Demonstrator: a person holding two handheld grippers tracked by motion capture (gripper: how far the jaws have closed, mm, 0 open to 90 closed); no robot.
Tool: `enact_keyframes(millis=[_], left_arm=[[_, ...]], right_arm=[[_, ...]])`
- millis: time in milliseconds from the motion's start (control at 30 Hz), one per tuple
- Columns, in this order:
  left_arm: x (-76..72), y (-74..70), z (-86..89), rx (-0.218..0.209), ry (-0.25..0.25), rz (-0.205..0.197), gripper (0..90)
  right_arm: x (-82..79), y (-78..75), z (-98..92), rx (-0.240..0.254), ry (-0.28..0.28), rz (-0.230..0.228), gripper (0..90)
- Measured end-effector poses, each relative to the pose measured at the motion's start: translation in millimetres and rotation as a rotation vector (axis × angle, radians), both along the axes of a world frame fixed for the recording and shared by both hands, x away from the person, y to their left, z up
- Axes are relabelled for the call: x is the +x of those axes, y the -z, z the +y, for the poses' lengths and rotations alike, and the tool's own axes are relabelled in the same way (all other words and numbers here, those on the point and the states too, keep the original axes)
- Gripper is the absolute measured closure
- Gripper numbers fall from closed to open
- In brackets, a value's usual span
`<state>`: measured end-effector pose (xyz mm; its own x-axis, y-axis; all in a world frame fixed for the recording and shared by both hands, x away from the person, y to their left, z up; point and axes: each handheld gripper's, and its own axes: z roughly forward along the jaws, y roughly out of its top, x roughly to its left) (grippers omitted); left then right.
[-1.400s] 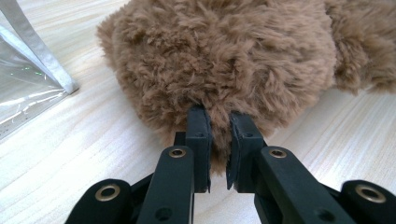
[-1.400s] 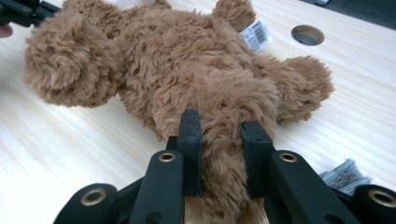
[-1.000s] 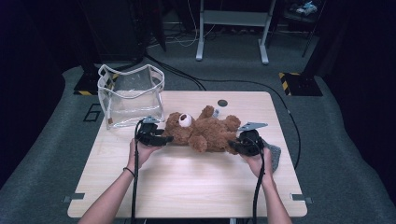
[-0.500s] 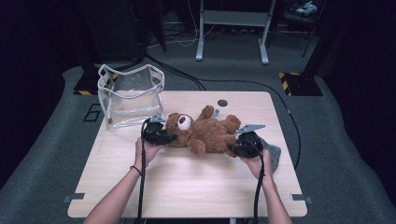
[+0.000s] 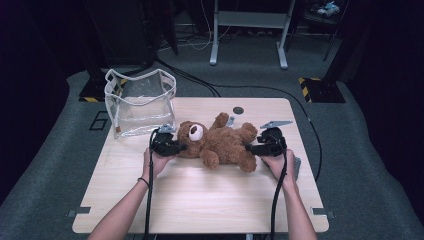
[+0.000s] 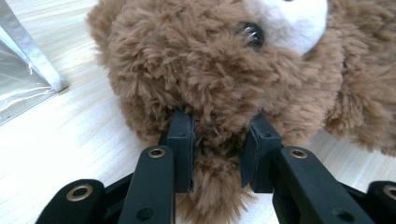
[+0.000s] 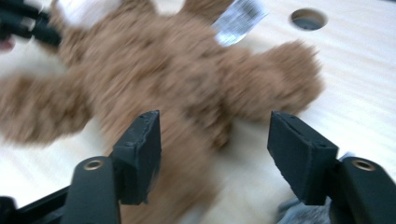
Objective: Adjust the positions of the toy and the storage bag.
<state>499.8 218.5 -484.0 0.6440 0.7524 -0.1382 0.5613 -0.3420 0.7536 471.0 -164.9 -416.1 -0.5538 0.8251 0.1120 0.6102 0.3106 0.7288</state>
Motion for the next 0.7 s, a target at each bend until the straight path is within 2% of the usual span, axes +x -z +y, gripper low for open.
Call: enact_keyframes(millis=[133,300,367,467,567,600,633,700], left_arm=[[0.5,2.6,0.8,-0.003,-0.006,0.009,67.7],[2.0,4.1,1.8,0.002,-0.005,0.012,66.1],[2.2,4.5,1.3,0.000,-0.010,0.010,65.4],[3.6,4.1,2.0,-0.003,-0.011,0.017,64.7],[4.3,1.9,1.4,-0.001,-0.010,0.013,63.2],[4.2,1.6,0.9,0.000,-0.013,0.012,62.4],[4.3,1.9,0.4,-0.005,-0.017,0.009,62.0],[4.6,2.5,0.4,-0.017,-0.026,0.010,59.2]], right_arm=[[22.3,4.0,-1.1,-0.043,0.061,0.012,22.8],[45.5,14.9,-2.0,0.007,0.116,0.053,18.8],[54.4,20.0,-1.8,0.020,0.129,0.078,20.3],[62.7,25.9,-1.4,0.049,0.113,0.119,33.7],[65.5,30.6,-1.3,0.053,0.101,0.126,53.1],[65.1,31.9,-1.0,0.052,0.106,0.118,62.5],[63.8,31.7,-0.5,0.039,0.112,0.128,68.1],[61.3,33.4,0.1,0.034,0.099,0.107,75.0]])
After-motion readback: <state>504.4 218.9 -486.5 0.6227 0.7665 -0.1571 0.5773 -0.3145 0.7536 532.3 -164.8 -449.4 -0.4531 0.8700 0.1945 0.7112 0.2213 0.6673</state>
